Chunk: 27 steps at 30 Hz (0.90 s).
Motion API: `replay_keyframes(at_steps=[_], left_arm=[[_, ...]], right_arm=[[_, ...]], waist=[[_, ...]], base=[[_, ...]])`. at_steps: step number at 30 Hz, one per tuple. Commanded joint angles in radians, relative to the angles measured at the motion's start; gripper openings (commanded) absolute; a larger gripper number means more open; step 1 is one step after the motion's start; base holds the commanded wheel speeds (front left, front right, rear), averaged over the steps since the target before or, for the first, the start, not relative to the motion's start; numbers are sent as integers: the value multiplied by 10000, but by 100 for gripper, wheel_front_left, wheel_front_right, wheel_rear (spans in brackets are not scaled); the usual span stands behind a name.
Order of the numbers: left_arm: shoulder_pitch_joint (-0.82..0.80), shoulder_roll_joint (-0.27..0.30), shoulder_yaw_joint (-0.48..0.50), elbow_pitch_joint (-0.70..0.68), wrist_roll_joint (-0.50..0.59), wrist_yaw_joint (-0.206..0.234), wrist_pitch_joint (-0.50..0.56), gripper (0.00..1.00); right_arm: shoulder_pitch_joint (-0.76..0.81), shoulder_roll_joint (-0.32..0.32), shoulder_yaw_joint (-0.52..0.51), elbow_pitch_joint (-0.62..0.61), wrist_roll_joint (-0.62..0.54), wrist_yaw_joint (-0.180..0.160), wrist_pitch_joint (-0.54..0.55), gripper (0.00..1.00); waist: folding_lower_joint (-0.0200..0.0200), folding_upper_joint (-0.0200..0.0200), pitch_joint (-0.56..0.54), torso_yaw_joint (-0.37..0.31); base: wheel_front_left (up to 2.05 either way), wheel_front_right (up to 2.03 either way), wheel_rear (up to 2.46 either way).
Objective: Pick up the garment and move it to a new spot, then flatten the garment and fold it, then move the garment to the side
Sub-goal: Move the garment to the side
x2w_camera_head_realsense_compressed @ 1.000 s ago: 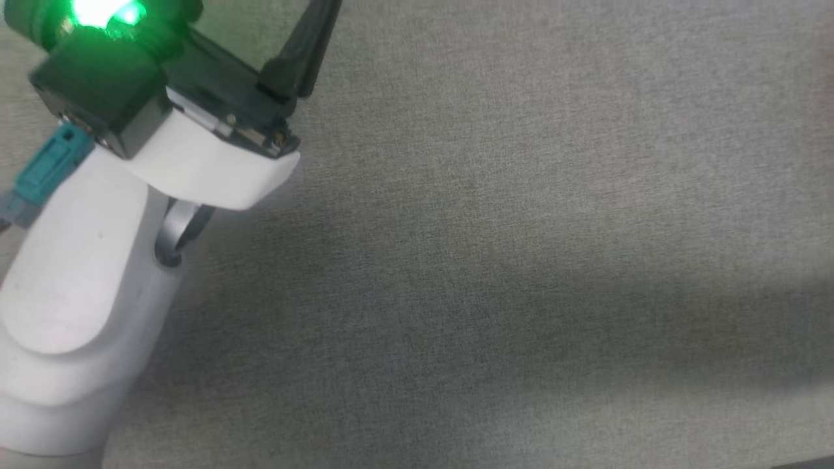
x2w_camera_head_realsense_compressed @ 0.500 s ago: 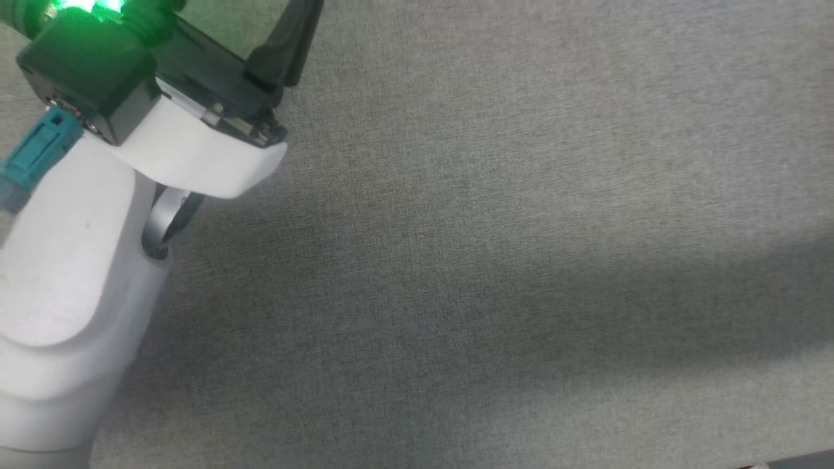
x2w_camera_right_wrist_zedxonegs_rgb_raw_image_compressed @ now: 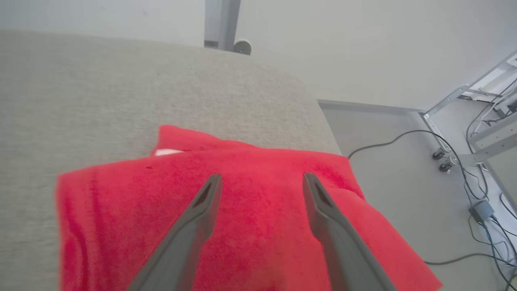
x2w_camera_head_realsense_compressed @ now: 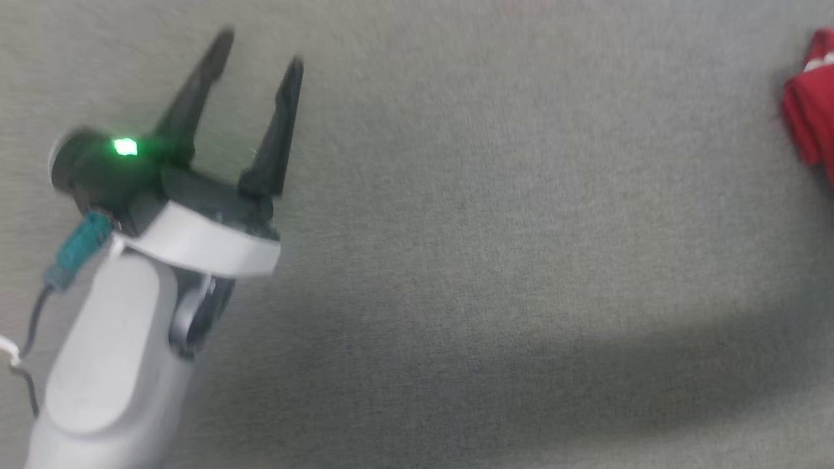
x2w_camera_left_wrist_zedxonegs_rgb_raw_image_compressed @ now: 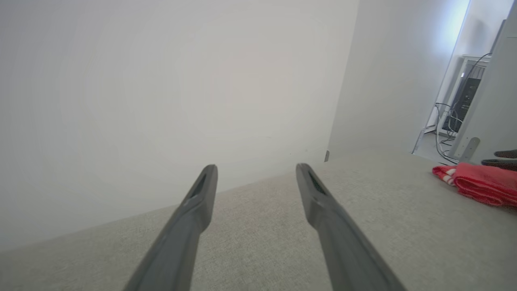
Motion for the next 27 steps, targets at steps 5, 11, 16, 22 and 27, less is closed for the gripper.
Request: replay_keyframes(at_steps=[5, 11, 16, 22, 27], left_arm=[[1359, -401, 567, 121, 31, -21, -43, 100], [2804, -801, 1058, 512, 56, -21, -43, 100], [4094, -1059, 1437, 824, -45, -21, -43, 100], [5155, -1183, 1807, 1037, -2, -21, -43, 100], [5822, -1208, 2003, 1045, 41, -21, -43, 100]], right_arm=[[1087, 449, 816, -838, 671, -14, -500, 100], [2351, 899, 1606, -1736, 1078, -14, -1147, 100], [3523, 1402, 2022, -2342, 1302, -14, -1741, 100], [4581, 1868, 2399, -3036, 1674, -14, -2134, 100], [5356, 2058, 2305, -3496, 1742, -14, -2336, 100]], waist=[[0, 0, -1558, 754], [0, 0, -2693, 1370], [0, 0, -3771, 1853], [0, 0, -4620, 2049], [0, 0, -5162, 2105]], base=[[0, 0, 0], [0, 0, 0], [0, 0, 0], [0, 0, 0], [0, 0, 0]])
